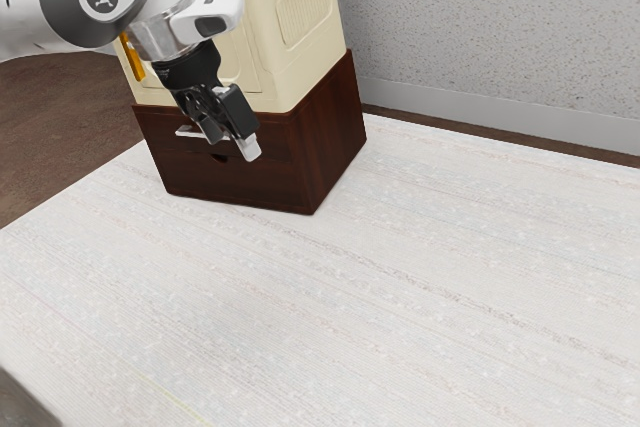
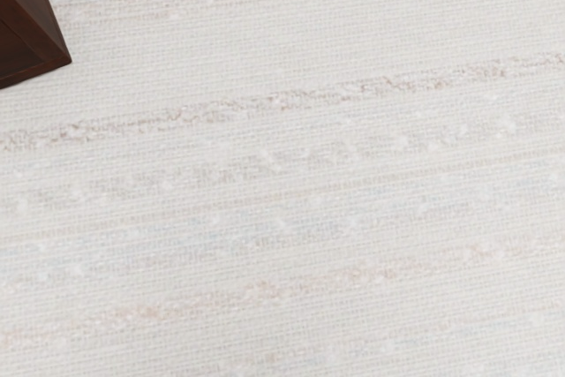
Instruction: Pull the drawer handle with one arm to open the drawer
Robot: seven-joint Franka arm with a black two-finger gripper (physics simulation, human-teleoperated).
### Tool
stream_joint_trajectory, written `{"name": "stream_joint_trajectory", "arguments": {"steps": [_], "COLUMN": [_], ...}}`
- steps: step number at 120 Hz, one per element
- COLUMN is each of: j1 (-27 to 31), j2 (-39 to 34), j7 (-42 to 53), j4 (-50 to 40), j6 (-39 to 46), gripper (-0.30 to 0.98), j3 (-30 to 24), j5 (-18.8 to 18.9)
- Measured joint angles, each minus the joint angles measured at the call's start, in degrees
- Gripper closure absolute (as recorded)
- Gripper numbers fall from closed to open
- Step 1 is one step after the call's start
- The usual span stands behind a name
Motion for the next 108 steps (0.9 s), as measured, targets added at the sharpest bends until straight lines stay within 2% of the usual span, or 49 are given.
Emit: {"name": "stream_joint_trajectory", "arguments": {"steps": [24, 36, 46, 55, 64, 72, 77, 98, 108], "j1": [0.0, 0.4, 0.3, 0.2, -1.8, -6.0, -6.6, 3.1, 7.9], "j2": [0.1, 0.4, -1.8, -5.0, -6.7, -7.0, -6.9, -4.1, -1.5], "j7": [0.1, 2.2, 9.2, 18.1, 27.2, 34.5, 38.7, 53.5, 59.1], "j4": [0.1, 6.1, 13.7, 15.2, 15.6, 14.1, 12.0, 2.2, 0.5], "j6": [0.0, -0.7, -3.5, -6.2, -8.3, -9.5, -9.5, -4.1, -0.6], "gripper": [0.00, 0.00, 0.00, 0.00, 0.00, 0.00, 0.00, 0.00, 0.00], "j3": [0.0, -0.8, -1.3, -1.2, 0.4, 6.2, 10.0, 17.4, 18.8], "j5": [0.0, 0.6, 3.5, 7.4, 9.3, 7.7, 6.2, 2.8, 1.9]}}
